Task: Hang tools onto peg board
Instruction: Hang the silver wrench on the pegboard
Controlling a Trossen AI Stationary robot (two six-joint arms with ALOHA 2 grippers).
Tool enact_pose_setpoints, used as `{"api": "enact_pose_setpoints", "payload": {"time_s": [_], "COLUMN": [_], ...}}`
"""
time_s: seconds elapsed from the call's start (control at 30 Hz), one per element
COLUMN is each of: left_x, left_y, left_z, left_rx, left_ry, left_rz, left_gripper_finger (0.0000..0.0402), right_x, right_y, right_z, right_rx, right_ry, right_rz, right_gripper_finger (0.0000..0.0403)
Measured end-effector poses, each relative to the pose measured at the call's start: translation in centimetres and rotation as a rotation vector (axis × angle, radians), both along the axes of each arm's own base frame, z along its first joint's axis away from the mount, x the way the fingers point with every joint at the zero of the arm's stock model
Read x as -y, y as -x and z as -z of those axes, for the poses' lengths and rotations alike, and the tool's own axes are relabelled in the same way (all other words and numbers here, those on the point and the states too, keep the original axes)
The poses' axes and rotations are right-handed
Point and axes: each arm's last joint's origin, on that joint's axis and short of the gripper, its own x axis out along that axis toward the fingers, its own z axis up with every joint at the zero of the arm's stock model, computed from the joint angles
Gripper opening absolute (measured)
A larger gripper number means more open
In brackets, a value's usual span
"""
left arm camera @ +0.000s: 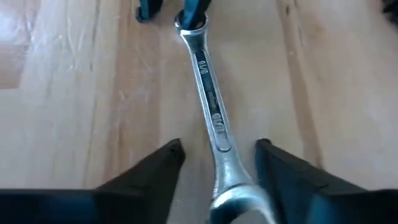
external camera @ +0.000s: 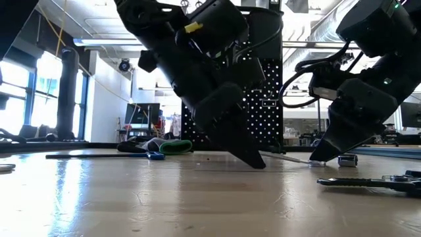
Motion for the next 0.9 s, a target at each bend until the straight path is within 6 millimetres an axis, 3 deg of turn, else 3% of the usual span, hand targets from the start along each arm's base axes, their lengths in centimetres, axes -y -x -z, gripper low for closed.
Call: {"api": "enact_pose_setpoints", "payload": {"time_s": [0.13, 0.57, 0.9], "left_x": [-0.2, -0.2, -1.2], "left_y": [0.2, 0.3, 1.2], "left_z": [0.1, -0.4, -3.1], "left_rx": [-0.025, -0.020, -0.034], "left_ry": [-0.039, -0.104, -0.208], "left_rz": [0.022, 0.093, 0.067], "left_gripper_finger": [0.0096, 0.0097, 0.0097], "right_x": [0.0, 0.1, 0.8], "right_y": [0.0, 0.1, 1.2], "right_z": [0.0, -1.1, -7.1], "right_rx": [0.005, 0.036, 0.272], "right_ry": [0.011, 0.054, 0.112], "right_rz": [0.004, -0.059, -0.066], "right_gripper_finger": [0.0133, 0.0133, 0.0134]}}
